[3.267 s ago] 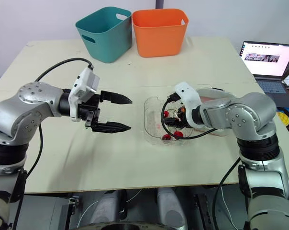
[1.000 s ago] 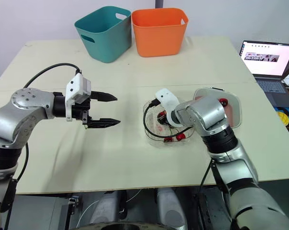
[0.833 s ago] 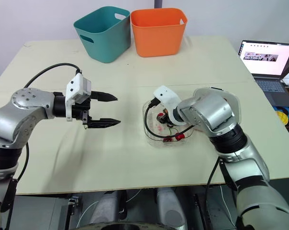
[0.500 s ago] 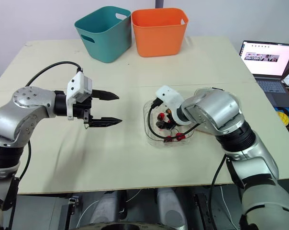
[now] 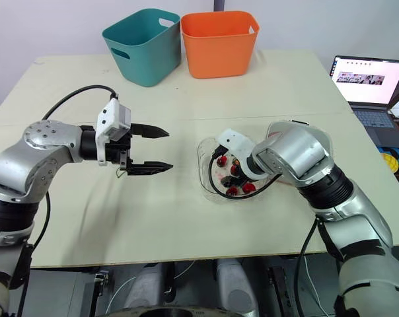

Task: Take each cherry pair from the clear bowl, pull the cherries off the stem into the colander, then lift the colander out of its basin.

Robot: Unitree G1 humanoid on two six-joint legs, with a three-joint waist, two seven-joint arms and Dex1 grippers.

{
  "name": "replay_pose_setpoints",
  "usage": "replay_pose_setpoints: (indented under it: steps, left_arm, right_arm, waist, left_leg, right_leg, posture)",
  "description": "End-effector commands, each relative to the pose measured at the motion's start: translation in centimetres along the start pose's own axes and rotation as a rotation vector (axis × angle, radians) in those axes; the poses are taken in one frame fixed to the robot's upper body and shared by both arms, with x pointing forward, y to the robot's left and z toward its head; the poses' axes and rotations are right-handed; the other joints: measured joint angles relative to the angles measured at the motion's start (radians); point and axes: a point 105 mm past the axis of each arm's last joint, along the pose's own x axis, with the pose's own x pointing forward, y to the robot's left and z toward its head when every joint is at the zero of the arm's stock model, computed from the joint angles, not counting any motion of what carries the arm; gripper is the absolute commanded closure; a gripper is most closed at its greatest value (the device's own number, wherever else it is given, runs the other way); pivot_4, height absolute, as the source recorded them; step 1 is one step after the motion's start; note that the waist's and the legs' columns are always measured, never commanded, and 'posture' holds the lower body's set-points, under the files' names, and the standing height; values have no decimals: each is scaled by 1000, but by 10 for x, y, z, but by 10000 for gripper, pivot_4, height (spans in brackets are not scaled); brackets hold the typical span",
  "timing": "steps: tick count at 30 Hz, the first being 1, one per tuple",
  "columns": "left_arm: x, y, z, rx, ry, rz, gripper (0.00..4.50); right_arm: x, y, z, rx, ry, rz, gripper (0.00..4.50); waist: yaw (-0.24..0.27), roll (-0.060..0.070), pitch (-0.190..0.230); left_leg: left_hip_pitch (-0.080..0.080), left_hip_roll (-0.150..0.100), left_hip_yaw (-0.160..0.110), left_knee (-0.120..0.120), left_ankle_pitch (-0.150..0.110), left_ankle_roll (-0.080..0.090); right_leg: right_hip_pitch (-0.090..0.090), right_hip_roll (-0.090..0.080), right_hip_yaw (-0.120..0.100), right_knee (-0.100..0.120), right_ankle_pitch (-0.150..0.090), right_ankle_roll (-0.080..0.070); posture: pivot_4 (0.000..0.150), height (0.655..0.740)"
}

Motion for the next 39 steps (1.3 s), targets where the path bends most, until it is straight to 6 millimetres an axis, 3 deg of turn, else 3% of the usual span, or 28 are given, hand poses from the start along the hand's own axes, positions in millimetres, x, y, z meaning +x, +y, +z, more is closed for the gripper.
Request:
replay_pose_setpoints:
  steps: [1,7,9,16,22,30,35,39]
  left_arm:
    - [-3,-1,11,45,-27,9,0]
    - [-5,-1,9,42,-23,18,0]
    - [-6,-1,8,41,-19,21,0]
    - [-10,5,4,34,-6,29,0]
    - [-23,18,13,-4,-41,24,0]
    - [-38,41,56,-45,-195,-29,0]
    - [-34,53,87,-46,-280,-101,0]
    - [-9,74,117,-76,-358,-134,0]
  right_arm:
    - [-6,-7,10,-20,-34,-41,9609]
    - [-1,-9,9,2,-35,-53,31157]
    - [-1,-9,9,7,-37,-57,34948]
    - [-20,-10,20,-43,-118,-88,34948]
    - [-68,-17,31,-200,-271,-144,34948]
    - [-136,-10,60,-580,-681,-220,34948]
    - [-150,-12,74,-812,-816,-360,34948]
    - [-153,7,94,-1000,-929,-425,34948]
  waist:
    - [0,0,0]
    - [0,0,0]
    - [1,0,0]
    - [1,0,0]
    - [2,0,0]
    - [2,0,0]
    - [2,0,0]
    - [4,0,0]
  left_leg:
    - [0,0,0,0,0,0]
    - [0,0,0,0,0,0]
    - [0,0,0,0,0,0]
    - [0,0,0,1,0,0]
    - [-1,0,0,0,0,0]
    - [-1,0,0,0,0,0]
    - [-1,0,0,1,0,0]
    - [-1,-1,0,2,0,0]
  right_leg:
    - [0,0,0,0,0,0]
    - [0,0,0,0,0,0]
    - [0,0,0,0,0,0]
    - [0,0,0,0,0,0]
    - [0,0,0,-1,0,1]
    - [0,0,-1,-2,-2,4]
    - [0,0,-1,-2,-2,4]
    - [1,0,-1,-1,-2,4]
  posture:
    - [1500,7400]
    - [1500,7400]
    - [1500,7400]
    - [1500,7400]
    - [1500,7400]
    - [1500,7400]
    - [1500,7400]
    - [1500,7400]
